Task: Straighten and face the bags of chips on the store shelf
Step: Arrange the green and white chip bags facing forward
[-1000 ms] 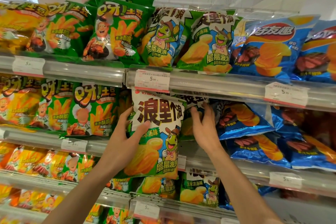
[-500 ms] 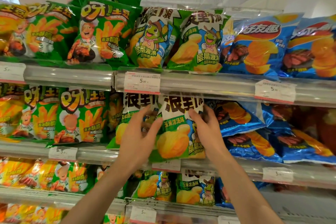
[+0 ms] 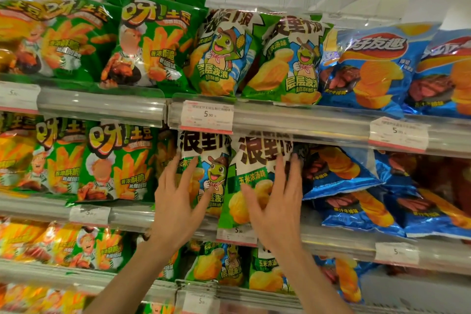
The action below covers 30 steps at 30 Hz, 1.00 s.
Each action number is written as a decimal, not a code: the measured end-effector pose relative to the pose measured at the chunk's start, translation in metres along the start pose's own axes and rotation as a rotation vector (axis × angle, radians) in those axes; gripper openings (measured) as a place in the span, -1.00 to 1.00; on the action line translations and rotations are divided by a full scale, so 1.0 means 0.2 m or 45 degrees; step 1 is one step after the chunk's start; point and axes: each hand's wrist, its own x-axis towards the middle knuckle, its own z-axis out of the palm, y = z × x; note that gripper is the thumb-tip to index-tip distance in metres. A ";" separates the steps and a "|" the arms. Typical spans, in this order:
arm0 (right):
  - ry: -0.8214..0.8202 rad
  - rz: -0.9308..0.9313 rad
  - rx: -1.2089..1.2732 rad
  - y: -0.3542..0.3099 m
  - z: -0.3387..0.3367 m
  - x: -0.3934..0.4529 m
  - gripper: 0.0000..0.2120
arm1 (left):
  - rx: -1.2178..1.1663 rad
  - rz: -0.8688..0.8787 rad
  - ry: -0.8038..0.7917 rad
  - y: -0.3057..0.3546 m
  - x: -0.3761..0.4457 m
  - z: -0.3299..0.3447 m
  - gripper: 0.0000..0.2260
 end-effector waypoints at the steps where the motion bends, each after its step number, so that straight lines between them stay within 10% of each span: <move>1: -0.044 -0.018 -0.033 0.00 0.02 -0.03 -0.10 | -0.002 0.008 -0.001 0.00 0.00 0.01 -0.35; 15: -0.128 0.034 -0.111 0.06 0.03 0.04 -0.08 | -0.108 0.048 -0.024 -0.04 0.01 0.01 -0.39; 30: -0.166 0.519 0.271 0.06 -0.24 -0.41 -0.88 | -0.714 -0.162 -0.031 0.04 -0.22 -0.12 -0.79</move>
